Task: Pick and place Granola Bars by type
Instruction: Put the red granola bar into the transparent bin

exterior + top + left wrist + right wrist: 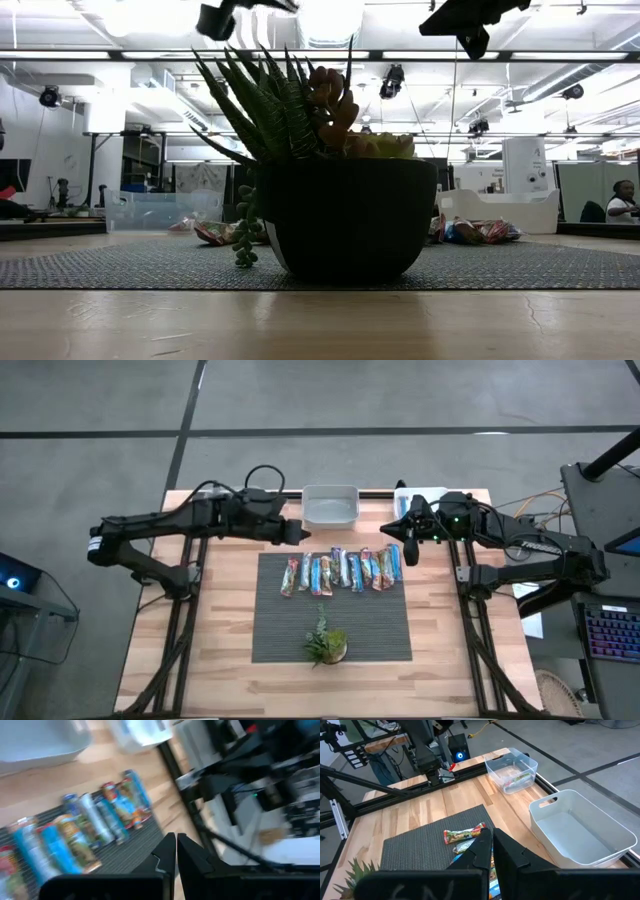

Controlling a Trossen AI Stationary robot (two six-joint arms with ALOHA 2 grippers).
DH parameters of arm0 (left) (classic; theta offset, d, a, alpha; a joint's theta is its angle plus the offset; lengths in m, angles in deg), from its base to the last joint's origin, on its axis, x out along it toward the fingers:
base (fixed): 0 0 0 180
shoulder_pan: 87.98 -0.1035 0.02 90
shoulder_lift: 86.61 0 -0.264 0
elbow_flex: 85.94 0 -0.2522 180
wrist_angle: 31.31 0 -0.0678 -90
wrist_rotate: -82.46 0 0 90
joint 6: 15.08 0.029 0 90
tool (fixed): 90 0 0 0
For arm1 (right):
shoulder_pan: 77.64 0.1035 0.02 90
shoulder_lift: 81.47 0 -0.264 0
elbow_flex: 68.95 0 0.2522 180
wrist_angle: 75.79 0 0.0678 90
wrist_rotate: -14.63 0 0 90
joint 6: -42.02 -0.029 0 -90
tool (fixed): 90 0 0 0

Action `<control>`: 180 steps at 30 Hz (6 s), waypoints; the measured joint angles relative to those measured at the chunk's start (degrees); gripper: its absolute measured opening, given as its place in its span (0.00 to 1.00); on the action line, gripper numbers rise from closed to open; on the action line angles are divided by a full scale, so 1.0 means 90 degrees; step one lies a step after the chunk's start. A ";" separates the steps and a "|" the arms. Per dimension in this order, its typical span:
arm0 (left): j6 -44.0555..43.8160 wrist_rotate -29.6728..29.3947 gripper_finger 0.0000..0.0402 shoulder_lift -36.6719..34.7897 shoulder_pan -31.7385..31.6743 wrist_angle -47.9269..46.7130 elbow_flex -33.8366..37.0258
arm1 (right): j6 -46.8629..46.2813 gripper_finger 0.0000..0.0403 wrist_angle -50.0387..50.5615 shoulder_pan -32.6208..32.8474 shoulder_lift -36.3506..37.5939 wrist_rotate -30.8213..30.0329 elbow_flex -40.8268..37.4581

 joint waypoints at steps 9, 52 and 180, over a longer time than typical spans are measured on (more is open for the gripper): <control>0.0065 -0.0350 0.00 0.0360 -0.0028 0.0749 0.0108 | 0.0000 0.02 0.0000 0.0000 0.0000 0.0000 -0.0002; 0.0192 0.1131 0.44 0.1593 -0.0731 -0.0210 -0.0457 | -0.0019 0.02 0.0012 0.0000 0.0002 0.0000 -0.0289; -0.0665 0.0426 0.27 0.3657 -0.0430 -0.1549 0.1128 | 0.0007 0.02 0.0012 -0.0002 0.0000 0.0000 -0.0384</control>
